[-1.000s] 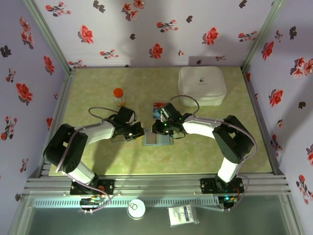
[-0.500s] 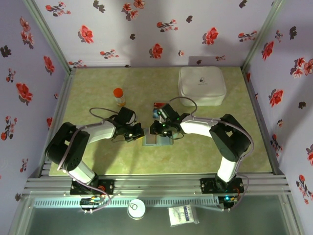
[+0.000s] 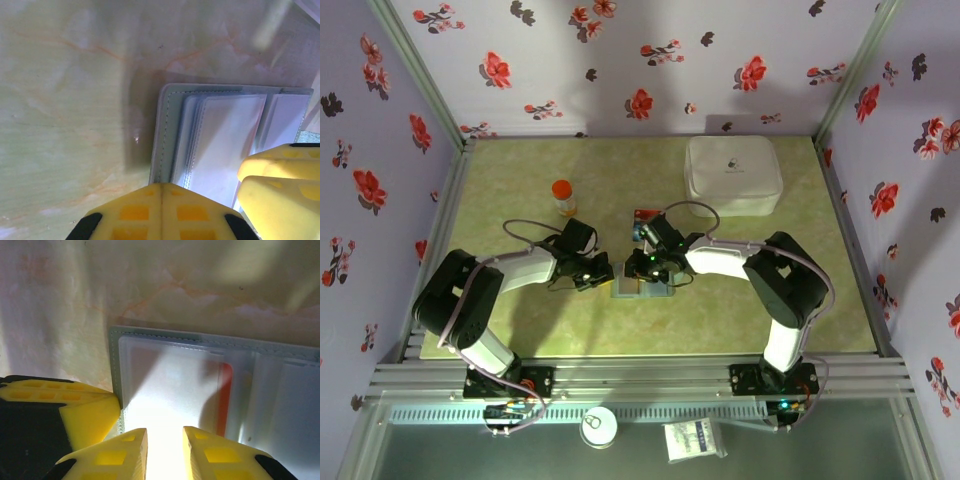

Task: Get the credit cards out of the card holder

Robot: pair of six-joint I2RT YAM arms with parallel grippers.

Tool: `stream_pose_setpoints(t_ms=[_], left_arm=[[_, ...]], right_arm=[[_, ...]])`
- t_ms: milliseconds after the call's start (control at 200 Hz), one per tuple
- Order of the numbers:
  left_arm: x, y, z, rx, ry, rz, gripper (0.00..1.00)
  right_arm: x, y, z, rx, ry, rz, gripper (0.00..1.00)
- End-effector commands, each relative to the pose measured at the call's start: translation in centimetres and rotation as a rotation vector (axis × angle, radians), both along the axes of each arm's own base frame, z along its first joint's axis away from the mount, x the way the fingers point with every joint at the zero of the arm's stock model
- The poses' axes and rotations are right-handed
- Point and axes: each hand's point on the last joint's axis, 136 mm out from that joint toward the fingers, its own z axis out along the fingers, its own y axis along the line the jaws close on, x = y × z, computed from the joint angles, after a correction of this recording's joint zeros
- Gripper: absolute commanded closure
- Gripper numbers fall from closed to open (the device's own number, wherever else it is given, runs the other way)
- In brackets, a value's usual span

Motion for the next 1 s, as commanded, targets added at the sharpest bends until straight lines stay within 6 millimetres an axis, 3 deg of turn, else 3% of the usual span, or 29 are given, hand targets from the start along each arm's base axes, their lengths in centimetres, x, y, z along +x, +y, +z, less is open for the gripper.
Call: stream_pose_setpoints(t_ms=[0, 660, 1000], left_arm=[[-0.1, 0.0, -0.4, 0.027, 0.002, -0.02, 0.99], [-0.2, 0.2, -0.7, 0.037, 0.011, -0.024, 1.0], [-0.2, 0.2, -0.6, 0.037, 0.011, -0.022, 1.0]], right_arm=[[-0.4, -0.1, -0.6, -0.031, 0.033, -0.006, 0.75], [-0.5, -2.7, -0.7, -0.142, -0.003, -0.032, 0.75], [-0.4, -2.9, -0.9, -0.109, -0.006, -0.041, 0.75]])
